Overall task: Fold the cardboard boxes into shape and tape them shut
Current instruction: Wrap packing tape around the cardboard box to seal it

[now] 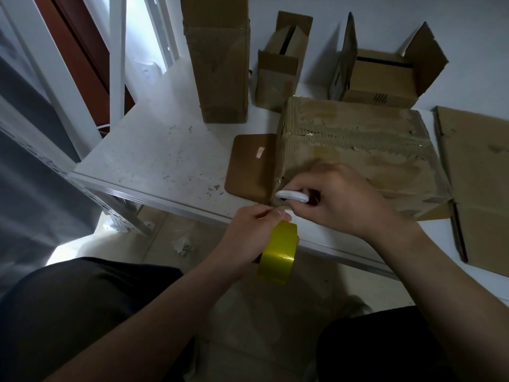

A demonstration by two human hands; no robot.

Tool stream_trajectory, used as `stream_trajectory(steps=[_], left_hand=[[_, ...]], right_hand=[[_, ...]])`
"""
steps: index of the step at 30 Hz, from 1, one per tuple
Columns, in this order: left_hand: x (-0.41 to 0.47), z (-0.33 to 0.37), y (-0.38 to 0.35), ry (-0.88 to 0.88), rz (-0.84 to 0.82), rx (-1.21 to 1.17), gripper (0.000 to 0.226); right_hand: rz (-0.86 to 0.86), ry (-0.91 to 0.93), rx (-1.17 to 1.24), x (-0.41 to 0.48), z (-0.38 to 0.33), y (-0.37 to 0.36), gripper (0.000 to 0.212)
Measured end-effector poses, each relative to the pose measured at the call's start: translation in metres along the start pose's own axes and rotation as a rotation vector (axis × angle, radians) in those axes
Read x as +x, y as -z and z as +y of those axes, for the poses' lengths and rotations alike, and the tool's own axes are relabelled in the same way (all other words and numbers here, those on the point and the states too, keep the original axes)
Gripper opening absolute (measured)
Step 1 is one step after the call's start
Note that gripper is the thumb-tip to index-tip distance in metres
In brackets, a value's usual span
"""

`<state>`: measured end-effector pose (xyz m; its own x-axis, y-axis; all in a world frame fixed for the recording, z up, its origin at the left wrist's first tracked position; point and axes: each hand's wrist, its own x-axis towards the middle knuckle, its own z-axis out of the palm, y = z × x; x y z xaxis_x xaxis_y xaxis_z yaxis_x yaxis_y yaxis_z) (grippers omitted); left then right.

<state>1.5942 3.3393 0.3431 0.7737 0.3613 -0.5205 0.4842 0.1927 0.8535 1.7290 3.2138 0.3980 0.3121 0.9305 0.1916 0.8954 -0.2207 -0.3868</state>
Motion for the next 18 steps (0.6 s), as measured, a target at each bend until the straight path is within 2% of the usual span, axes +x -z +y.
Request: stream_trajectory(steps=[7,12,15,18], left_hand=[[-0.002,0.006,0.001,0.005,-0.018,-0.022,0.017],[-0.001,0.007,-0.001,0.009,0.019,0.040,0.021],[-0.001,0.007,-0.003,0.006,0.023,0.058,0.019],[-0.001,0.006,-0.004,-0.004,0.016,0.077,0.017]], right_hand=[[-0.067,-0.052,-0.068,0.009,-0.005,-0.003,0.012],[-0.151,-0.077,0.001,0.006,-0.003,0.012,0.007],[-0.194,-0.057,0.030,0.000,0.000,0.018,0.014],[-0.162,-0.047,0.099,-0.007,0.004,0.018,0.020]])
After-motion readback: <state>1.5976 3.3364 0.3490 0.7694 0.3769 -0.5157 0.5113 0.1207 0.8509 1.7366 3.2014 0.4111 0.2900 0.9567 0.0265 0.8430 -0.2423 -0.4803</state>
